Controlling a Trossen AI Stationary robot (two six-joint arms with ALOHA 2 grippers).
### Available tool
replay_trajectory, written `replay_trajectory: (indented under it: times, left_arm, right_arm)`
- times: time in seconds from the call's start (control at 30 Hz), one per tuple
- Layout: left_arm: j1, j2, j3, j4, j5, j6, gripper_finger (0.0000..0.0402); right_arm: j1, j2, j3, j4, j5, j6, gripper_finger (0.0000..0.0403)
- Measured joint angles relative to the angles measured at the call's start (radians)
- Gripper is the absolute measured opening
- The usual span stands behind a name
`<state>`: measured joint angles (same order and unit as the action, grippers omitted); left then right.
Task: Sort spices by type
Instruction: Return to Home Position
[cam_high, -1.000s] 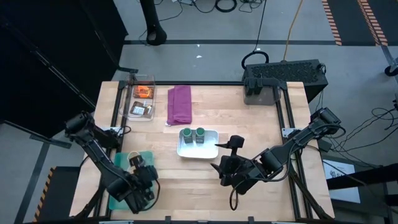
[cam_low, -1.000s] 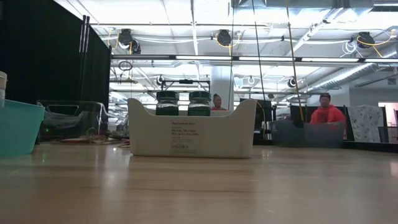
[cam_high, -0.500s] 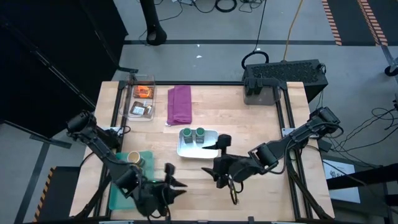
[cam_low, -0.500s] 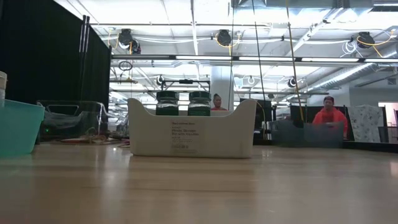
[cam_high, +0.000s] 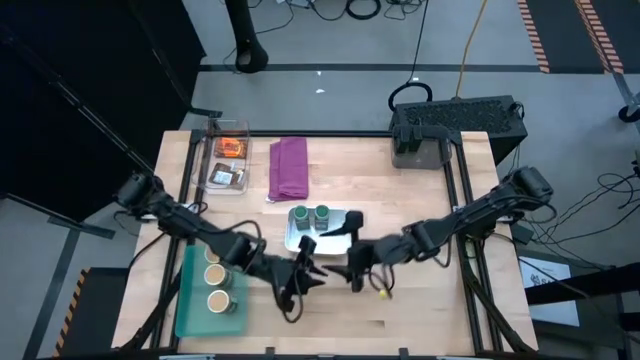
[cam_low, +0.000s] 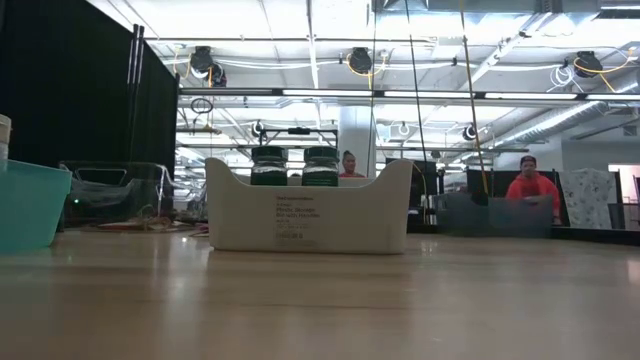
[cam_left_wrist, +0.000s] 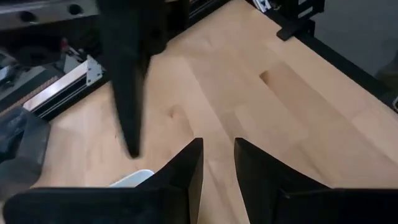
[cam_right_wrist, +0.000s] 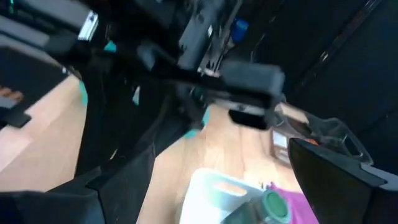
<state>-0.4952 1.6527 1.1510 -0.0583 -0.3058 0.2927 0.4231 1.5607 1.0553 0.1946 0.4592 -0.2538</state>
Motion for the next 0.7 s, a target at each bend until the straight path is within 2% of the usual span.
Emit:
replay_trajectory:
  times: [0.1,0.27,0.4,0.5,0.63,0.7]
  left_arm:
    - [0.06,0.0,0.001,0.004,0.054,0.03,0.0097]
    - [0.16,-0.003,0.001,0.0,0.149,0.136,0.0097]
    - [0.254,-0.004,0.001,0.008,0.264,0.138,0.0097]
    - [0.305,-0.004,0.001,0.077,0.333,0.131,0.0097]
    - [0.323,-0.025,0.0,0.096,0.348,0.13,0.0097]
    - [0.321,-0.053,0.001,0.108,0.32,0.133,0.0097]
  right_arm:
    - [-0.047,-0.07,-0.085,0.082,-0.059,-0.025,0.0352]
    - [-0.123,-0.21,-0.201,0.102,-0.121,-0.038,0.0352]
    - [-0.155,-0.31,-0.302,0.146,-0.126,-0.038,0.0352]
    - [-0.166,-0.382,-0.372,0.178,-0.126,-0.026,0.0352]
    - [-0.169,-0.482,-0.438,0.2,-0.126,-0.011,0.0352]
    - [-0.169,-0.525,-0.462,0.199,-0.126,0.003,0.0352]
